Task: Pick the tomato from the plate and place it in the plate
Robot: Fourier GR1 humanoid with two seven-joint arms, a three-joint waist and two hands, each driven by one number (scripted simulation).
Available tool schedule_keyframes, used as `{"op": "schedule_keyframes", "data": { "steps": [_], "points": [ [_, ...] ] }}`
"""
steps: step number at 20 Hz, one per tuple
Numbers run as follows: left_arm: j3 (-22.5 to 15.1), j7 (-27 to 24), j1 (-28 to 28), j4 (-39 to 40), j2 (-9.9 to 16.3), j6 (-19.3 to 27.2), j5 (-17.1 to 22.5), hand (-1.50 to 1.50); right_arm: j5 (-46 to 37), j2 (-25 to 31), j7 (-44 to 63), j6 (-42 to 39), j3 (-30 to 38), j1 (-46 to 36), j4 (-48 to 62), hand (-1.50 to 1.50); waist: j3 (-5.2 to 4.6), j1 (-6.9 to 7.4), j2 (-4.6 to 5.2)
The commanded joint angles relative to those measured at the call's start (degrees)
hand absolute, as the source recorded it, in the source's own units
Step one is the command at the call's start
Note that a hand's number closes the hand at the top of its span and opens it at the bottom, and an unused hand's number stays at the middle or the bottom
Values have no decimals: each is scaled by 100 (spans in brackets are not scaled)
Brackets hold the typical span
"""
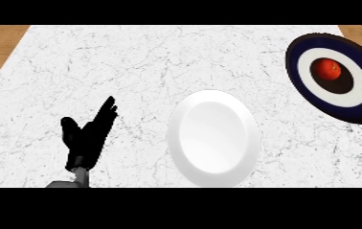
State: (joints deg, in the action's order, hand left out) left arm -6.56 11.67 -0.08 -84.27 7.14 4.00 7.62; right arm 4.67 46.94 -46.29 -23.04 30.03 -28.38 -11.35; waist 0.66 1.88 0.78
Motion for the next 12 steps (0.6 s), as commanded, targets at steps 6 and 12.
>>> {"op": "schedule_keyframes", "data": {
  "steps": [6, 12],
  "points": [
    [-44, 101, 34, 86, -67, 44, -70, 0, -302, 44, -1171, -563, -258, 862, -144, -150, -15, -61, 2],
    [62, 103, -41, 263, -56, 7, -36, 0, -346, -31, -1319, -462, -306, 1097, -131, -150, -25, -98, -14]
  ]
}}
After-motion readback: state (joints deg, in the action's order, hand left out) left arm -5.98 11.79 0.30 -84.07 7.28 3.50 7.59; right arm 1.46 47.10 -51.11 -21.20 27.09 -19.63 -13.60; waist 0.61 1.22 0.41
